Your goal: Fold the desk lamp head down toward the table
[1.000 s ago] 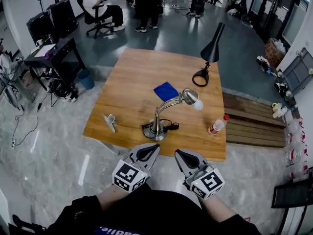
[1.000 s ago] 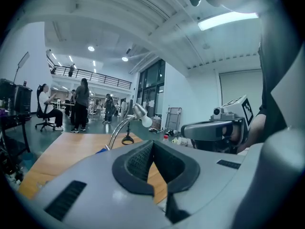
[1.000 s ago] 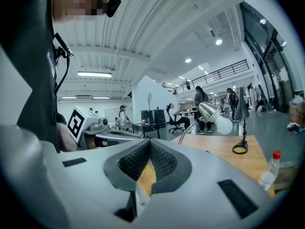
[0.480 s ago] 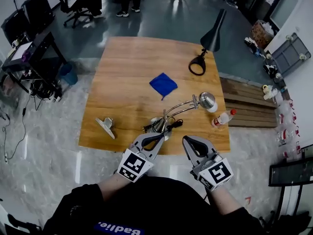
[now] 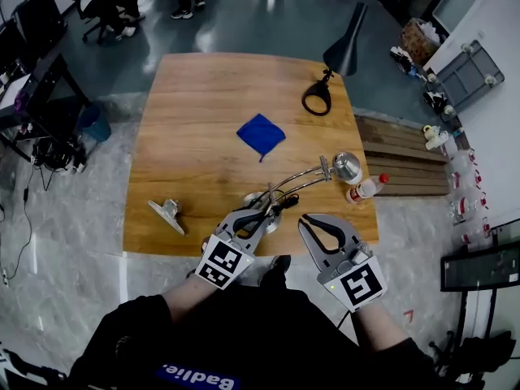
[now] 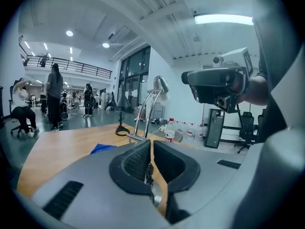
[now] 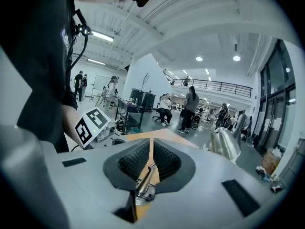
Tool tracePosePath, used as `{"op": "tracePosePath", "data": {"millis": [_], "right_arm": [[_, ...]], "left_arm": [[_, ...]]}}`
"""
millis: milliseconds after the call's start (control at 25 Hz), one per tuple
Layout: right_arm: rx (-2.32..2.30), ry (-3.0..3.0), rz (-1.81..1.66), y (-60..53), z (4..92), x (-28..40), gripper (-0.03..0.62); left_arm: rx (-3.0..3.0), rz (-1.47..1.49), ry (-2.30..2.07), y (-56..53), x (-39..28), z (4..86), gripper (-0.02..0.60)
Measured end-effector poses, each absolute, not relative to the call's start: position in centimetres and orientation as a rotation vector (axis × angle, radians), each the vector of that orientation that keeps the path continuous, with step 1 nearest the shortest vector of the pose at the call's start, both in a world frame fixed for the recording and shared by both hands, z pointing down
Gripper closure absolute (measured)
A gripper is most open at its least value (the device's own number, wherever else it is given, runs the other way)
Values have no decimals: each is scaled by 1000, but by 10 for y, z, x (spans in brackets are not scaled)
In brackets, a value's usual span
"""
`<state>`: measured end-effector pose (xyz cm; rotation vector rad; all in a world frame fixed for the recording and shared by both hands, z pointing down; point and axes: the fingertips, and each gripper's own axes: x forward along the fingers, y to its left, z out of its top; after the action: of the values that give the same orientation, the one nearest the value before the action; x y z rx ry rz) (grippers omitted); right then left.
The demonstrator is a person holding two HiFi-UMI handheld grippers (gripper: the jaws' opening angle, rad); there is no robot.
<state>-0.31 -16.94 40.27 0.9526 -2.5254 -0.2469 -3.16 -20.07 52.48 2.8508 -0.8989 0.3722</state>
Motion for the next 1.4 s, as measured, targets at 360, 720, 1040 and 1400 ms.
{"op": "tracePosePath", "data": {"millis": [360, 720, 1040, 1400], "right_arm": [[881, -2327, -347, -196, 404, 8, 525], [734, -1904, -659, -225, 415, 25, 454], [590, -1573, -825, -244, 434, 36, 451], [614, -1423, -919, -258, 443, 41, 487]], "left_arm": [[2819, 503, -907, -225, -25, 552, 509], [2769, 574, -905, -241, -12, 577, 440], [2769, 614, -898, -253, -1, 590, 439], [2780, 633, -903, -258, 3, 596, 443]]}}
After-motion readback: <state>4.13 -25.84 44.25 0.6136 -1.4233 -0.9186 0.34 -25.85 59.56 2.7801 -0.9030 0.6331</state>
